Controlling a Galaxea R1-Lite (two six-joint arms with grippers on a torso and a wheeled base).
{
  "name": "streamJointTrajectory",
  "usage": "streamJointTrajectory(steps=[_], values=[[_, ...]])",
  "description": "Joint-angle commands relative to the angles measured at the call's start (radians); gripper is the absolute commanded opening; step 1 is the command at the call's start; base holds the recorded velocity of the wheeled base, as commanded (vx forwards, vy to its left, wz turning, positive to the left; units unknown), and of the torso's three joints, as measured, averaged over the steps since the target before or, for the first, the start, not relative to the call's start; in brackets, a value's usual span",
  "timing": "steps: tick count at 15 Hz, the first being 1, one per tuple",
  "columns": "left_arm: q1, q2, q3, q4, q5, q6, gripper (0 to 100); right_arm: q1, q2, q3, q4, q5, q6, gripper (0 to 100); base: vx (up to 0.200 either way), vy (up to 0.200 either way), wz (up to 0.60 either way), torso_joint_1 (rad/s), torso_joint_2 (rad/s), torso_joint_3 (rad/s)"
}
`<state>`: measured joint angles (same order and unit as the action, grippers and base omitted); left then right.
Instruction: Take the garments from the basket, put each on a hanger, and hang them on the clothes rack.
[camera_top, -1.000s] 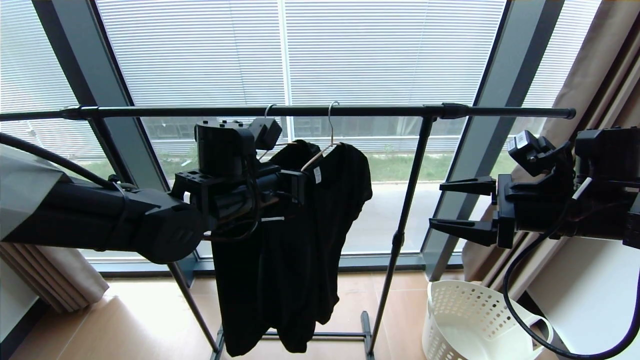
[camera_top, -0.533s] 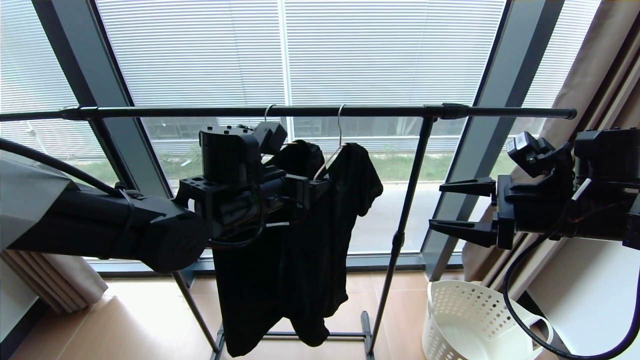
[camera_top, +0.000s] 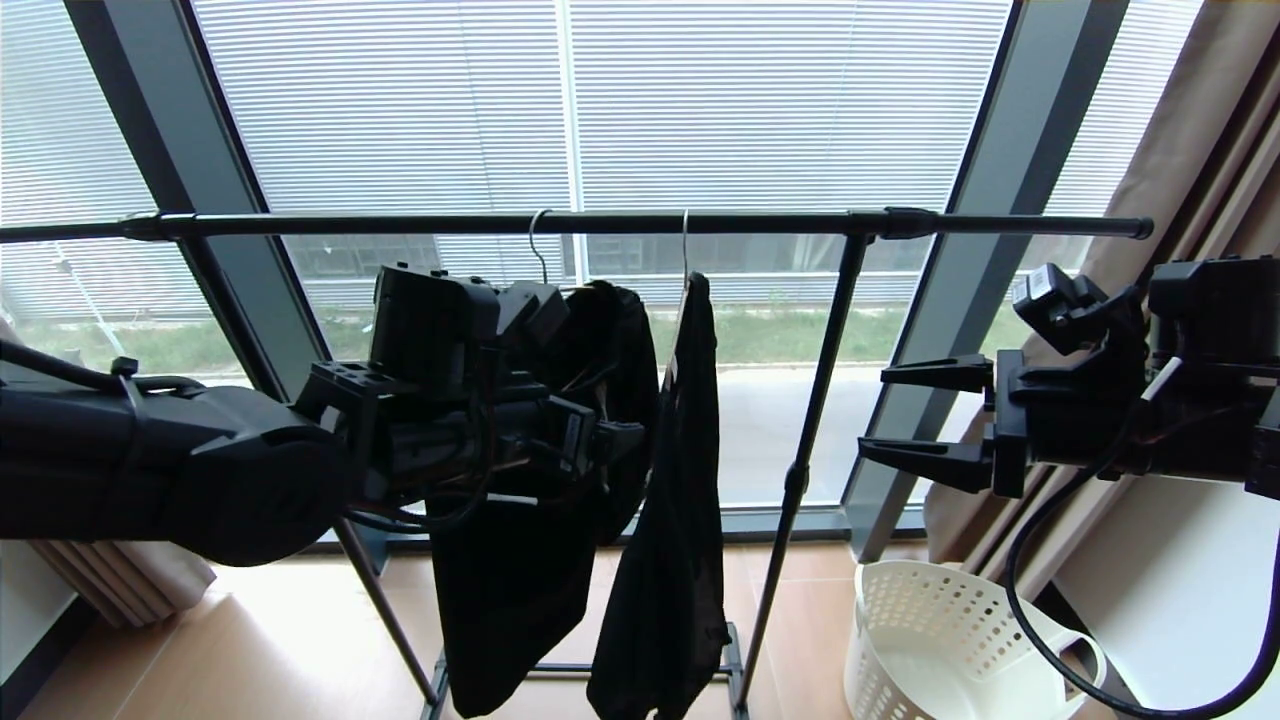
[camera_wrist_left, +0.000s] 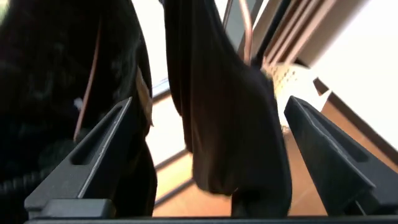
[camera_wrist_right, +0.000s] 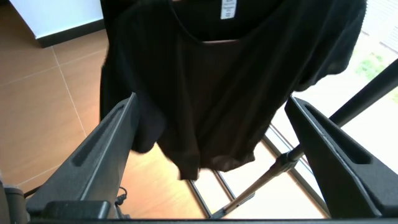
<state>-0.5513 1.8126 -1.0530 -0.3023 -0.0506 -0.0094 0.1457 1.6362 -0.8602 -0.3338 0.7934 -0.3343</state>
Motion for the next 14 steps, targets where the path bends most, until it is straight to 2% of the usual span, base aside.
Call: streamJointTrajectory(steps=[1, 7, 9, 11, 14], values=[[0.001, -0.045, -0.019, 0.038, 0.000, 0.000, 100, 0.002, 0.002, 0.000, -0.001, -0.002, 0.000, 100, 0.000, 0.000, 0.00, 0.000, 0.00, 0.000], [-0.016, -0.194, 0.096, 0.062, 0.002, 0.000, 100, 0.000, 0.005, -0.003, -0.002, -0.002, 0.000, 100, 0.000, 0.000, 0.00, 0.000, 0.00, 0.000], [-0.006, -0.345, 0.280, 0.040, 0.002, 0.005, 100, 0.002, 0.025, 0.003, -0.028, -0.005, -0.002, 100, 0.000, 0.000, 0.00, 0.000, 0.00, 0.000], [-0.004, -0.458, 0.390, -0.003, 0.002, 0.005, 100, 0.014, 0.014, 0.030, -0.042, -0.005, -0.002, 100, 0.000, 0.000, 0.00, 0.000, 0.00, 0.000], [0.010, -0.636, 0.576, -0.021, 0.026, 0.002, 100, 0.052, -0.128, 0.152, -0.083, -0.059, -0.002, 100, 0.000, 0.000, 0.00, 0.000, 0.00, 0.000]])
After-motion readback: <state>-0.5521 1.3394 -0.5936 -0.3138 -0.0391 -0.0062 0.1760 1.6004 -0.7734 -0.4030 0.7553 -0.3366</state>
